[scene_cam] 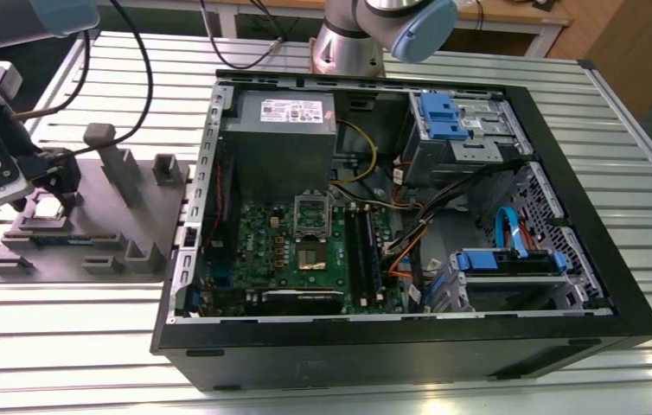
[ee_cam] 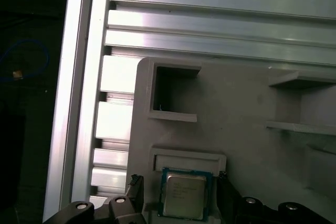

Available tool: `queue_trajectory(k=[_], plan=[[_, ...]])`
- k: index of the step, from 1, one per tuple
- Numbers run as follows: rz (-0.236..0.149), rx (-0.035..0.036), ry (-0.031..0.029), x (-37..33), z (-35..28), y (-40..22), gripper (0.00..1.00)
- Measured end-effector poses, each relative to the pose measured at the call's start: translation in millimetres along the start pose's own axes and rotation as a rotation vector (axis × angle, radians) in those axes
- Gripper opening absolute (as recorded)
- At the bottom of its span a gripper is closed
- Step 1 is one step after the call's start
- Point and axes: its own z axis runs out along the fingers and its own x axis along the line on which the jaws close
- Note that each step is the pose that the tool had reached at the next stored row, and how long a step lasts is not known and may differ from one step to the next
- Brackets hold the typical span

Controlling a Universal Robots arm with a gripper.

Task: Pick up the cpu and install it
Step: 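Pick up the cpu and move it towards the insertion slot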

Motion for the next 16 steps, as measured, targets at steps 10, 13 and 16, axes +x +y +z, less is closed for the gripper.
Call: queue_trajectory(k=[10,13,16], plan=[[0.005,-0.0001,-0.0007,-0.4,2.9,-0.2,0.66],[0.005,-0.0005,-0.0014,-0.5,1.2,0.0,0.66],[0.005,-0.0002,-0.0008,-0.3,-1.1,0.1,0.66]])
